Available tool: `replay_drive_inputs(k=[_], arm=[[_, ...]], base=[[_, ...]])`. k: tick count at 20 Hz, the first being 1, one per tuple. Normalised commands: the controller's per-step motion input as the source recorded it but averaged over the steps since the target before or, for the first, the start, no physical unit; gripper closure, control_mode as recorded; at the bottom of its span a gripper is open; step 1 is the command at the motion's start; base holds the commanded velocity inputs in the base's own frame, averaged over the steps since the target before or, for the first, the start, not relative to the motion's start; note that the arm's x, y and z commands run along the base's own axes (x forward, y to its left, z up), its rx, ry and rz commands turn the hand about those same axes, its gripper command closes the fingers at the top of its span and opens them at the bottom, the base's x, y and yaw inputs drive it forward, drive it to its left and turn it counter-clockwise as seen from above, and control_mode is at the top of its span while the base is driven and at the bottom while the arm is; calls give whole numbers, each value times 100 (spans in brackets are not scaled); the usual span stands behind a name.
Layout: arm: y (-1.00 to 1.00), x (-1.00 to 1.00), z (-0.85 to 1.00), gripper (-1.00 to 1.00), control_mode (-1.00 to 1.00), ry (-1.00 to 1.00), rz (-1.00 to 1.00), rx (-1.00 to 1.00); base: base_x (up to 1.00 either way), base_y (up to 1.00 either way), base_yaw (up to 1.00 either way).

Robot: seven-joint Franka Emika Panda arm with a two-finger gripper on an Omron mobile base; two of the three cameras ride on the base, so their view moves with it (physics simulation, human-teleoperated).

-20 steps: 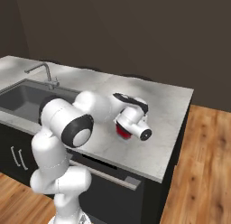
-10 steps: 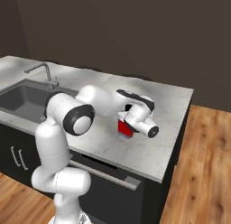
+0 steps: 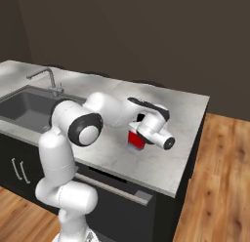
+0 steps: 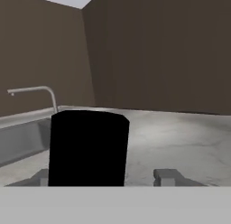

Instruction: Place the liquor on the top shelf of the fridge to keep it out of children's reach, and place the kiwi and avocado on lower shelves for easy access.

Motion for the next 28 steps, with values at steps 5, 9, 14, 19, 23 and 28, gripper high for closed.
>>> replay_drive_inputs(k=[5, 9, 14, 19, 23, 28], arm=[[26, -6, 0, 100, -100, 0, 0, -4], [19, 0, 0, 100, -100, 0, 0, 0], [0, 0, 0, 100, -100, 0, 0, 0], [0, -38, 65, 100, -100, 0, 0, 0], [3, -63, 100, 100, -100, 0, 0, -3], [18, -76, 100, 100, -100, -5, 2, -4]], base=[[0, 0, 0], [0, 0, 0], [0, 0, 0], [0, 0, 0], [0, 0, 0], [0, 0, 0]])
